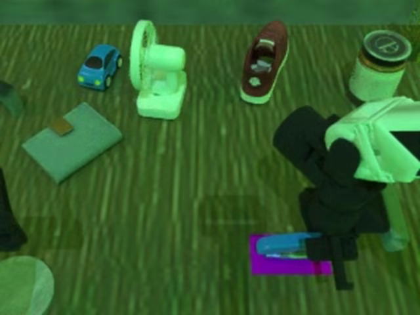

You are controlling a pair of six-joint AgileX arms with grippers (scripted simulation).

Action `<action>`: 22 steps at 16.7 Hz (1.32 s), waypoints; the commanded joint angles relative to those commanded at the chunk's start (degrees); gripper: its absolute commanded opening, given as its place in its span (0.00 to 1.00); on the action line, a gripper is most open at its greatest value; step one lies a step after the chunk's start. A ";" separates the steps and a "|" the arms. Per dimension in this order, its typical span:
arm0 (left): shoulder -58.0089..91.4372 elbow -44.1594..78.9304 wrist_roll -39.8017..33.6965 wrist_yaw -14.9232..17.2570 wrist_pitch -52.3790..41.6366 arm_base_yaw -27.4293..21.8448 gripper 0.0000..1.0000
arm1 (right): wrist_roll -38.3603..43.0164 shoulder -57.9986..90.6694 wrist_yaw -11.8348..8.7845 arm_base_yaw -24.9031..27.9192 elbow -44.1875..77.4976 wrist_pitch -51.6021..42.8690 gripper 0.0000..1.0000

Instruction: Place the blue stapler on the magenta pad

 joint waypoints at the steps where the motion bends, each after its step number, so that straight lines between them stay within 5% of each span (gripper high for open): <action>1: 0.00 0.00 0.00 0.00 0.00 0.00 1.00 | 0.01 0.08 0.01 0.03 -0.07 0.13 0.00; 4: 0.00 0.00 0.00 0.00 0.00 0.00 1.00 | 0.01 0.08 0.01 0.03 -0.07 0.13 0.00; 17: 0.00 0.00 0.00 0.00 0.00 0.00 1.00 | 0.01 0.08 0.01 0.03 -0.07 0.13 0.98; 22: 0.00 0.00 0.00 0.00 0.00 0.00 1.00 | 0.01 0.08 0.01 0.03 -0.07 0.13 1.00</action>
